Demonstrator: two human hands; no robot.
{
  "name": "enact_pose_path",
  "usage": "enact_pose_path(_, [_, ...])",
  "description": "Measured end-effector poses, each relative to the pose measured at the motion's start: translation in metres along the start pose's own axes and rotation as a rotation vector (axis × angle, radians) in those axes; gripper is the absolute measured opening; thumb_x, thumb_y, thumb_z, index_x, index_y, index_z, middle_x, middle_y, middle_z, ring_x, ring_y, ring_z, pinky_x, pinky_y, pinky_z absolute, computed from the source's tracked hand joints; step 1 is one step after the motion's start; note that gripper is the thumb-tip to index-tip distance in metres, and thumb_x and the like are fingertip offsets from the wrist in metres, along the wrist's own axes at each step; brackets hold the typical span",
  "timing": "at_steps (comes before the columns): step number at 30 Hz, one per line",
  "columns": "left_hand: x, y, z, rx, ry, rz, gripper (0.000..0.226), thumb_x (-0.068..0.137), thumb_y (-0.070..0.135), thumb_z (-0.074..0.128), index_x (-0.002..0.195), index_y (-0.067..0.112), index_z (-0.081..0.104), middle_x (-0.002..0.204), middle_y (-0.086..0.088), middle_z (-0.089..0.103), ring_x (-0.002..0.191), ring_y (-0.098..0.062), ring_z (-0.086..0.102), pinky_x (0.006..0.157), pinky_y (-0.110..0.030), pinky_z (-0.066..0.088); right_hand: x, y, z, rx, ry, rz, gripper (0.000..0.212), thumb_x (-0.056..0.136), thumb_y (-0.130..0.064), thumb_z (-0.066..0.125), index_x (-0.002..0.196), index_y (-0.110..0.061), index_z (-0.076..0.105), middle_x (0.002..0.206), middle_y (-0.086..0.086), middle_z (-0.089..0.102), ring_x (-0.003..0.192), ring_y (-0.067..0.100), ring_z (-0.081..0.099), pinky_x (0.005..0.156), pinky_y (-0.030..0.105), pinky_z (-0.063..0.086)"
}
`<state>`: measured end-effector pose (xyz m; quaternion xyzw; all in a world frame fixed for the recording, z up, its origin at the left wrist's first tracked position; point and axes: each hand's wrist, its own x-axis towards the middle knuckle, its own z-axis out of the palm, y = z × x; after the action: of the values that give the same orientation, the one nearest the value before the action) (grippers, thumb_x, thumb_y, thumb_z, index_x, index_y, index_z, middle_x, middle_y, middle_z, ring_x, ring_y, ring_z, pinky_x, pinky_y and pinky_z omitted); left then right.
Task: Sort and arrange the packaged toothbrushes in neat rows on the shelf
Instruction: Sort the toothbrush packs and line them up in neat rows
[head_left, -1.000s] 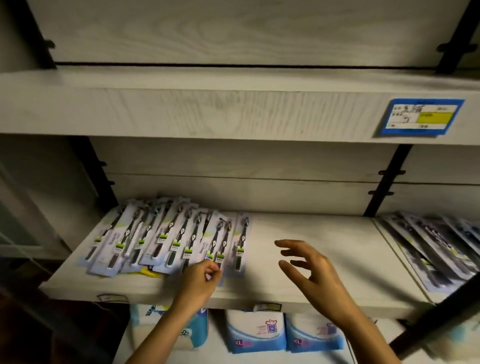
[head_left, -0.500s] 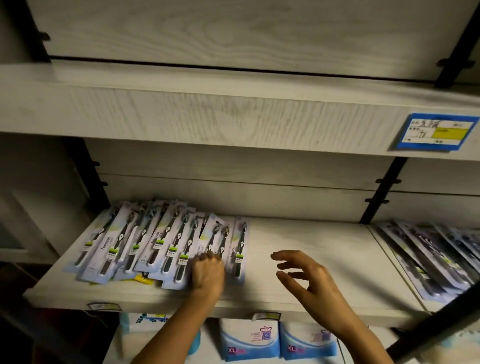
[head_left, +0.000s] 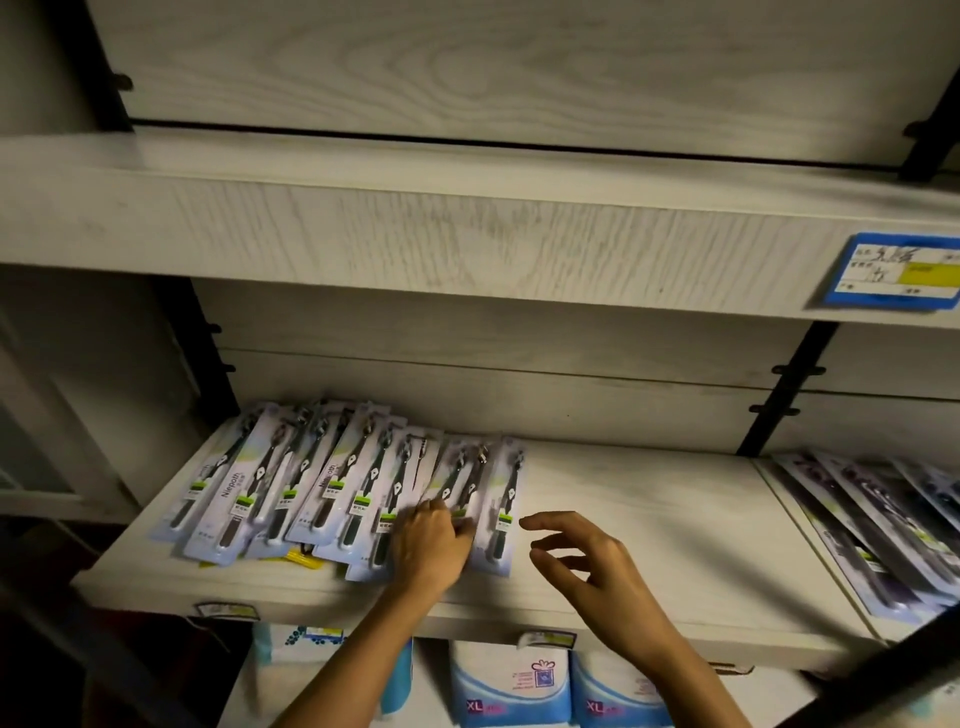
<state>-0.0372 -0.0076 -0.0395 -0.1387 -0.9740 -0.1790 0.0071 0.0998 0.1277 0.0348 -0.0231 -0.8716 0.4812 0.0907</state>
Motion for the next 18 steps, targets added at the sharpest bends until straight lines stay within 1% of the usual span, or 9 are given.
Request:
enact_pose_path(3, [-0.004, 0.001, -0.009, -0.088, 0.035, -0.015, 0.036, 0.092, 0.045, 0.045, 0.105, 0.014, 0.057, 0.104, -0.004, 0.065, 0.097, -0.018, 0.059, 0.082, -0.027, 0.048, 0.002, 0.003, 0.005, 0.017, 0.004, 0.045, 0.026, 0.092, -0.017, 0.058, 0.107, -0.037, 0.057, 0.116, -0.020, 0.058, 0.099, -0.009, 0.057, 0.076, 0.006, 0.046])
enact_pose_path(5, [-0.009, 0.003, -0.016, -0.138, 0.055, -0.011, 0.034, 0.093, 0.046, 0.044, 0.103, 0.015, 0.056, 0.101, -0.002, 0.064, 0.093, -0.015, 0.059, 0.071, -0.021, 0.044, 0.003, 0.006, 0.008, 0.042, 0.019, 0.113, 0.024, 0.092, -0.021, 0.056, 0.107, -0.039, 0.055, 0.115, -0.019, 0.060, 0.097, -0.006, 0.059, 0.076, 0.008, 0.048])
enact_pose_path(8, [-0.025, 0.012, -0.025, -0.255, 0.082, 0.034, 0.028, 0.092, 0.048, 0.043, 0.096, 0.021, 0.050, 0.096, 0.002, 0.060, 0.089, -0.011, 0.057, 0.072, -0.020, 0.047, 0.007, 0.005, 0.014, 0.149, 0.015, 0.246, 0.020, 0.094, -0.029, 0.052, 0.113, -0.036, 0.052, 0.111, -0.012, 0.063, 0.092, 0.002, 0.064, 0.076, 0.015, 0.053])
enact_pose_path(10, [-0.038, 0.020, -0.031, -0.302, 0.106, 0.087, 0.022, 0.092, 0.047, 0.043, 0.091, 0.025, 0.042, 0.093, 0.005, 0.057, 0.086, -0.007, 0.054, 0.072, -0.018, 0.045, 0.011, 0.002, 0.020, 0.284, -0.040, 0.342, 0.028, 0.095, -0.034, 0.047, 0.123, -0.030, 0.045, 0.108, -0.009, 0.061, 0.089, 0.003, 0.063, 0.071, 0.017, 0.053])
enact_pose_path(12, [-0.052, 0.030, -0.034, -0.328, 0.118, 0.139, 0.015, 0.092, 0.040, 0.047, 0.093, 0.026, 0.042, 0.098, 0.007, 0.055, 0.088, -0.004, 0.048, 0.072, -0.014, 0.036, 0.012, -0.003, 0.026, 0.414, -0.082, 0.410, 0.022, 0.096, -0.036, 0.043, 0.117, -0.030, 0.042, 0.105, -0.007, 0.061, 0.087, 0.004, 0.063, 0.066, 0.015, 0.052])
enact_pose_path(14, [-0.064, 0.038, -0.034, -0.336, 0.122, 0.181, 0.015, 0.092, 0.033, 0.049, 0.102, 0.023, 0.045, 0.106, 0.008, 0.053, 0.092, -0.004, 0.046, 0.075, -0.012, 0.033, 0.014, -0.003, 0.032, 0.488, -0.046, 0.418, 0.015, 0.096, -0.033, 0.045, 0.105, -0.022, 0.050, 0.099, -0.001, 0.066, 0.084, 0.009, 0.066, 0.063, 0.017, 0.054])
enact_pose_path(15, [-0.069, 0.040, -0.033, -0.339, 0.130, 0.207, 0.016, 0.092, 0.032, 0.049, 0.104, 0.022, 0.046, 0.107, 0.009, 0.052, 0.095, -0.004, 0.047, 0.075, -0.012, 0.033, 0.015, -0.001, 0.035, 0.492, 0.000, 0.413, 0.015, 0.095, -0.031, 0.048, 0.101, -0.018, 0.053, 0.097, 0.006, 0.067, 0.084, 0.012, 0.068, 0.065, 0.021, 0.056])
enact_pose_path(16, [-0.073, 0.041, -0.033, -0.352, 0.137, 0.244, 0.016, 0.091, 0.033, 0.050, 0.103, 0.023, 0.046, 0.104, 0.010, 0.051, 0.094, -0.004, 0.047, 0.075, -0.011, 0.032, 0.016, 0.002, 0.036, 0.465, 0.055, 0.407, 0.017, 0.094, -0.030, 0.050, 0.097, -0.014, 0.053, 0.095, 0.012, 0.067, 0.085, 0.018, 0.069, 0.070, 0.029, 0.059])
enact_pose_path(18, [-0.077, 0.040, -0.035, -0.390, 0.125, 0.332, 0.019, 0.084, 0.041, 0.050, 0.094, 0.025, 0.048, 0.089, 0.016, 0.047, 0.083, -0.001, 0.045, 0.068, -0.009, 0.031, 0.014, 0.008, 0.034, 0.392, 0.119, 0.394, 0.024, 0.091, -0.031, 0.054, 0.092, -0.008, 0.053, 0.092, 0.019, 0.066, 0.086, 0.030, 0.068, 0.079, 0.049, 0.056])
